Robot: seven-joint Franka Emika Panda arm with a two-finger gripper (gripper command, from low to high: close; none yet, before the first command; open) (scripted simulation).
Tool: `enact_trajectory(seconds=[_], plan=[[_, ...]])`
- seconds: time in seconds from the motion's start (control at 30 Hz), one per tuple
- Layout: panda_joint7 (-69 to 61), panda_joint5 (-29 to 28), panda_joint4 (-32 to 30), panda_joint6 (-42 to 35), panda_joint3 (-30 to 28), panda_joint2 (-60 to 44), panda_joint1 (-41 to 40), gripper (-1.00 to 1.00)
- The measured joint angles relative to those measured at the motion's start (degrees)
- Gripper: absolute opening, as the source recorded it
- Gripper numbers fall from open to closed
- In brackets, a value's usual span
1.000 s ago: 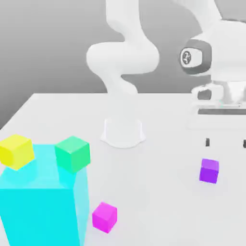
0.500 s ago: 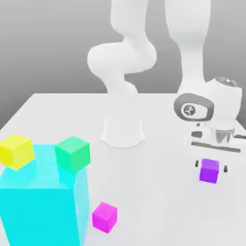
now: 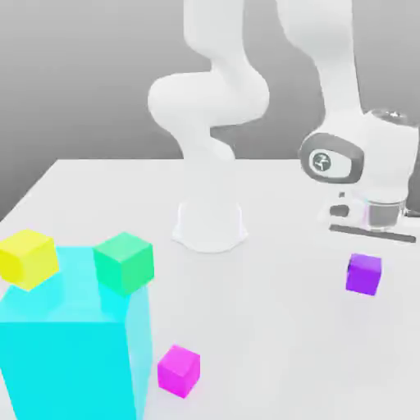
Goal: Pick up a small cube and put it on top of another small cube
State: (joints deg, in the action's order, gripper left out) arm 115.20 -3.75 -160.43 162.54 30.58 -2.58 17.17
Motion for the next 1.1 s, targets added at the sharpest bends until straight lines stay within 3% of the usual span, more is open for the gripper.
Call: enact_trajectory(seconds=[0.77,0.83,1.0,1.1], plan=[[-19.61,10.53,44.12,-50.98,-24.18,2.82,-46.06,-1.00],[-17.25,10.02,43.72,-51.66,-25.06,4.66,-50.21,-1.00],[-5.47,6.14,36.89,-48.16,-24.09,11.25,-51.28,-1.00],[-3.09,5.12,32.27,-42.13,-23.75,10.40,-51.74,-1.00]])
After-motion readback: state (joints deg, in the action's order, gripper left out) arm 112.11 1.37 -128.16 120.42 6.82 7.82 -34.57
